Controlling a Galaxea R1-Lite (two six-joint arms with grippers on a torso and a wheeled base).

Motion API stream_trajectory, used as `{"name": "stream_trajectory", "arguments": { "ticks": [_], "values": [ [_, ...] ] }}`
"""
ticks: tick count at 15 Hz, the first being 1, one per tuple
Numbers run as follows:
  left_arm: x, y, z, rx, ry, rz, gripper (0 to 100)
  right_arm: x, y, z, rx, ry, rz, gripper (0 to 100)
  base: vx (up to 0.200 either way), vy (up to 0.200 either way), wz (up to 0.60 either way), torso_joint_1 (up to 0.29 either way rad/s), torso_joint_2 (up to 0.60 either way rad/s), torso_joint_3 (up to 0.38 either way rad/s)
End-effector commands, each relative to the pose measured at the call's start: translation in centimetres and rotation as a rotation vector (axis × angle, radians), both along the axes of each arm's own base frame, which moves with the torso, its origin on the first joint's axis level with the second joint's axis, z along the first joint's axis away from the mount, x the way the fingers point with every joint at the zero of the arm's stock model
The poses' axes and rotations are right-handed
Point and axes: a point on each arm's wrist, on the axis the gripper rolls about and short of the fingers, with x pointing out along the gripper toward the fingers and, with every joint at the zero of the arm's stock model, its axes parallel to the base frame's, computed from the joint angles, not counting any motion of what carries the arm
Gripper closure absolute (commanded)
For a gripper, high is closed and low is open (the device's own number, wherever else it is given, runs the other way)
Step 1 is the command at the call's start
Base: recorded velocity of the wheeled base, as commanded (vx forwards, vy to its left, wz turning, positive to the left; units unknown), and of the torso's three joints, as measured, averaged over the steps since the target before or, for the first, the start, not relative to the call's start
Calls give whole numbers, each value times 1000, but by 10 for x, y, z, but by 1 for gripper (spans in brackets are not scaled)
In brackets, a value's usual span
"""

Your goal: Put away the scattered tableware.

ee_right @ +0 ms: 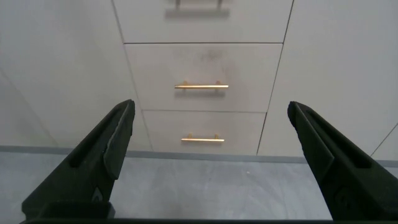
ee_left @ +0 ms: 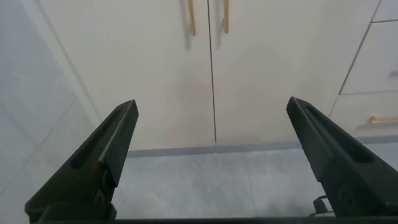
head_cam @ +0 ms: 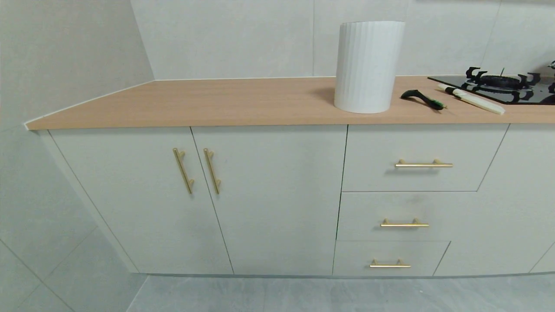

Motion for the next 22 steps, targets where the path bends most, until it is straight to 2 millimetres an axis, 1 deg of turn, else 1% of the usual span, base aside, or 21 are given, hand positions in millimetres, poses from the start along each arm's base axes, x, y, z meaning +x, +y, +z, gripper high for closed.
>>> {"name": "stream_trajectory", "arguments": {
  "ticks": [1, 3, 6, 11, 17, 18, 19, 20, 21, 22],
  "values": [
    [0, 0, 0, -1, 1, 1, 0, 0, 0, 0, 0, 1, 1, 0, 0, 0, 0, 0, 0, 0],
    [0, 0, 0, 1, -1, 1, 0, 0, 0, 0, 0, 1, 1, 0, 0, 0, 0, 0, 0, 0],
    [0, 0, 0, 3, -1, 1, 0, 0, 0, 0, 0, 1, 1, 0, 0, -200, 0, -4, 1, 4],
    [0, 0, 0, -62, 0, 3, 0, 0, 0, 0, -2, 1, 1, 0, 0, 0, 0, 0, 0, 0],
    [0, 0, 0, -62, 0, 3, 0, 0, 0, 2, -5, -11, -5, 0, 0, 0, 0, 0, 0, 0],
    [0, 0, 0, -62, 0, 3, 0, -8, 0, 32, 32, -114, 2, 0, 0, 0, 0, 0, 0, 0],
    [0, 0, 0, -62, 0, 3, 0, -8, 0, 49, 69, -115, 31, 0, 0, 0, 0, 0, 0, 0],
    [0, 0, 0, -62, 0, 3, 0, 2, 0, 53, 64, -27, 77, 0, 0, 0, 0, 0, 0, 0],
    [0, 0, 0, -62, 0, 3, 0, 7, 1, 53, 63, 21, 103, 0, 0, 0, 0, 0, 0, 0],
    [0, 0, 0, -62, 0, 3, 0, 22, 2, 53, 66, 144, 152, 0, 0, 0, 0, 0, 0, 0]
  ]
}}
